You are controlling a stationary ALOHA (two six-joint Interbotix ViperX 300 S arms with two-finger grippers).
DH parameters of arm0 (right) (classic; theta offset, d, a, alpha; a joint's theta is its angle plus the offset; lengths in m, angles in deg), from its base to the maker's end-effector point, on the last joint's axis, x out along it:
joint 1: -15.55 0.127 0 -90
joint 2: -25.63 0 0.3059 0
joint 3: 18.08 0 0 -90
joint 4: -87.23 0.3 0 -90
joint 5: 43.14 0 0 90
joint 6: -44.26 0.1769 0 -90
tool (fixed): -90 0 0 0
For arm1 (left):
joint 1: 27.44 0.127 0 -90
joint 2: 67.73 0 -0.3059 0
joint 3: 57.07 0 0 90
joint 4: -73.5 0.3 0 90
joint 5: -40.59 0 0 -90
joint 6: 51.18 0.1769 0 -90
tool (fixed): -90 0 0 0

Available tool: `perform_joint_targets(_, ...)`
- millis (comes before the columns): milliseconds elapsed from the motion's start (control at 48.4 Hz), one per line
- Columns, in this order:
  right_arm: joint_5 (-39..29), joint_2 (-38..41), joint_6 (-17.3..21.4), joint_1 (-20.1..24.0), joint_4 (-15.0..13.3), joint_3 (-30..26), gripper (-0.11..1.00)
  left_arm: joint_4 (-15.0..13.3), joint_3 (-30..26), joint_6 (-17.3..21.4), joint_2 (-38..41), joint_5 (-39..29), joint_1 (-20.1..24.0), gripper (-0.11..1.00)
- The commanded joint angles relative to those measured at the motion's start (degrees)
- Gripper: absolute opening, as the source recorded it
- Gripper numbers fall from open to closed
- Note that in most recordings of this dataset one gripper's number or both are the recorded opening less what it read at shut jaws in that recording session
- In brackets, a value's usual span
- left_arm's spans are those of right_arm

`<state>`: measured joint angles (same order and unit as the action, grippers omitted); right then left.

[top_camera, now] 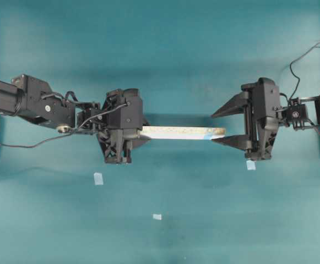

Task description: Insert the rod into the hole on the wooden board.

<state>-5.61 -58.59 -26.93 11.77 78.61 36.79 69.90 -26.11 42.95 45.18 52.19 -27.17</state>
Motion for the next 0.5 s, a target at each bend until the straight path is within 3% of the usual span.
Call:
perform_joint_targets(0, -1.05, -1.85, 0.00, 0.09, 0.09, -0.79, 0.78, -0.09, -0.97, 0.00, -1.76, 0.00, 0.09, 0.76)
perform_joint_targets(62, -2.11, -2.37, 0.00, 0.09, 0.09, -0.88, 0.78, -0.09, -0.97, -0.09, -1.93, -0.26, 0.09, 0.90)
perform_joint_targets(124, -3.16, -2.90, 0.00, 0.09, 0.09, -0.79, 0.78, -0.09, -0.97, 0.00, -2.20, -0.44, 0.09, 0.98)
perform_joint_targets(475, -6.68, -6.15, 0.09, 0.09, 0.09, -0.79, 0.77, 0.00, -0.97, 0.35, -4.04, -0.35, 0.09, 0.95)
